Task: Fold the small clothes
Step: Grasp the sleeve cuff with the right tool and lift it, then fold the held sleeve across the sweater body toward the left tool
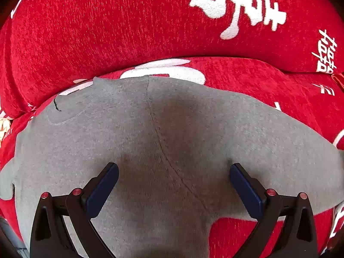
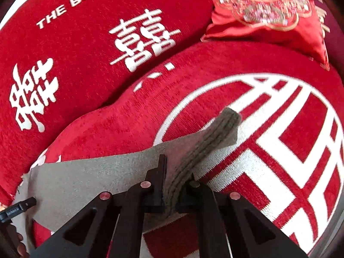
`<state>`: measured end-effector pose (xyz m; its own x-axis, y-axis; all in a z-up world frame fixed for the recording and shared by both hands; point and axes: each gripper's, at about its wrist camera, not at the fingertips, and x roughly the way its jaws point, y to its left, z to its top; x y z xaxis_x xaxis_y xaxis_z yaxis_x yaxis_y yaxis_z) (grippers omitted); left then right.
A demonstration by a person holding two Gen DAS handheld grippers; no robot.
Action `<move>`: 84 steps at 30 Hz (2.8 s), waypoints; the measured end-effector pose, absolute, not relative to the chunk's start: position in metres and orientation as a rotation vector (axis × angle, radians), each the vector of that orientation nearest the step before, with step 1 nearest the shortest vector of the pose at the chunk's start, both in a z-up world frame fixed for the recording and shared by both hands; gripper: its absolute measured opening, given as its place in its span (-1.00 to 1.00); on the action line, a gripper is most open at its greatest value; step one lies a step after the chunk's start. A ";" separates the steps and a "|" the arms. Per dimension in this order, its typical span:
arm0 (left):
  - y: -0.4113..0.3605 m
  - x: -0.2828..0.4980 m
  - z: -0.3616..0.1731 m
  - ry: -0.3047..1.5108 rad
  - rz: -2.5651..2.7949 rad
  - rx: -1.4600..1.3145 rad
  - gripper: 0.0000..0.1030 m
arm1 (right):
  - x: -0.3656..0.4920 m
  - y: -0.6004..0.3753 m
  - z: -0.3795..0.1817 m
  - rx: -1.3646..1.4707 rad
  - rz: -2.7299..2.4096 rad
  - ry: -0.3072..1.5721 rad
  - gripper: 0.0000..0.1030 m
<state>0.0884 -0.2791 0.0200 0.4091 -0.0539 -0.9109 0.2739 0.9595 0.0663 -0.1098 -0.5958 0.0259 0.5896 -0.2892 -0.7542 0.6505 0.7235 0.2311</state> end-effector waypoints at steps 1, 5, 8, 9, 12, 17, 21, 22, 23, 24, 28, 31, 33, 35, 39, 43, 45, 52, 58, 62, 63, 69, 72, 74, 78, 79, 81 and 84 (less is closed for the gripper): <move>-0.279 0.085 0.020 1.127 -0.214 0.225 1.00 | -0.109 -0.593 0.031 0.518 -0.577 0.754 -0.88; -0.273 0.077 0.026 1.115 -0.236 0.223 1.00 | -0.107 -0.579 0.056 0.462 -0.577 0.736 -0.88; -0.265 0.070 0.034 1.097 -0.254 0.202 1.00 | -0.105 -0.565 0.074 0.414 -0.576 0.723 -0.88; -0.262 0.067 0.037 1.088 -0.258 0.197 1.00 | -0.104 -0.561 0.080 0.403 -0.575 0.719 -0.88; -0.253 0.060 0.048 1.068 -0.271 0.181 1.00 | -0.100 -0.550 0.094 0.380 -0.572 0.710 -0.88; -0.227 0.050 0.059 1.044 -0.288 0.144 1.00 | -0.088 -0.517 0.119 0.322 -0.542 0.700 -0.88; -0.202 0.042 0.063 1.033 -0.285 0.115 1.00 | -0.076 -0.484 0.135 0.277 -0.504 0.693 -0.88; -0.195 0.041 0.064 1.032 -0.282 0.109 1.00 | -0.073 -0.475 0.139 0.270 -0.495 0.691 -0.88; -0.191 0.041 0.063 1.032 -0.278 0.106 1.00 | -0.071 -0.469 0.141 0.266 -0.491 0.689 -0.88; -0.184 0.040 0.063 1.033 -0.275 0.099 1.00 | -0.068 -0.463 0.143 0.261 -0.488 0.687 -0.88; -0.160 0.038 0.064 1.030 -0.263 0.073 1.00 | -0.058 -0.437 0.152 0.246 -0.463 0.691 -0.88; -0.143 0.037 0.065 1.027 -0.257 0.050 1.00 | -0.050 -0.416 0.159 0.222 -0.441 0.692 -0.88; -0.133 0.035 0.066 1.023 -0.252 0.037 1.00 | -0.045 -0.402 0.164 0.209 -0.423 0.691 -0.88; -0.125 0.033 0.066 1.020 -0.249 0.028 1.00 | -0.041 -0.390 0.168 0.196 -0.408 0.689 -0.88; -0.107 0.030 0.067 1.012 -0.240 0.011 1.00 | -0.031 -0.364 0.173 0.173 -0.377 0.690 -0.88; -0.090 0.030 0.066 1.005 -0.228 -0.006 1.00 | -0.023 -0.340 0.176 0.145 -0.350 0.695 -0.88; -0.078 0.030 0.063 1.002 -0.213 -0.012 1.00 | -0.019 -0.330 0.177 0.134 -0.341 0.701 -0.88; -0.040 0.033 0.039 1.043 -0.154 -0.055 1.00 | -0.006 -0.301 0.184 0.101 -0.312 0.716 -0.88; -0.003 0.035 0.022 1.060 -0.090 -0.064 1.00 | 0.002 -0.271 0.193 0.065 -0.288 0.708 -0.88; 0.024 0.033 0.011 1.059 -0.048 -0.072 1.00 | 0.009 -0.248 0.197 0.050 -0.262 0.712 -0.88; 0.027 0.032 0.011 1.049 -0.043 -0.065 1.00 | 0.011 -0.243 0.197 0.044 -0.257 0.715 -0.88; 0.028 0.024 0.006 1.013 -0.041 -0.025 1.00 | 0.023 -0.208 0.204 -0.004 -0.236 0.723 -0.88; 0.028 0.023 0.007 1.003 -0.059 -0.027 1.00 | 0.026 -0.191 0.208 -0.034 -0.235 0.715 -0.88; 0.032 0.021 0.008 0.998 -0.078 -0.048 1.00 | 0.028 -0.180 0.211 -0.047 -0.224 0.709 -0.88; 0.037 0.018 0.010 0.984 -0.109 -0.073 1.00 | 0.032 -0.156 0.214 -0.088 -0.187 0.698 -0.88; 0.038 0.017 0.011 0.982 -0.115 -0.078 1.00 | 0.034 -0.151 0.215 -0.096 -0.182 0.694 -0.88; 0.041 0.015 0.013 0.980 -0.126 -0.091 1.00 | 0.037 -0.141 0.217 -0.104 -0.171 0.685 -0.88; 0.050 0.016 0.017 0.974 -0.128 -0.123 1.00 | 0.043 -0.127 0.221 -0.106 -0.152 0.666 -0.88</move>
<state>0.0157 0.0496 0.0173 0.5558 -0.1634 -0.8151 0.0533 0.9855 -0.1613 0.0429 -0.1266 0.2207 0.7758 -0.1745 -0.6064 0.1065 0.9834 -0.1467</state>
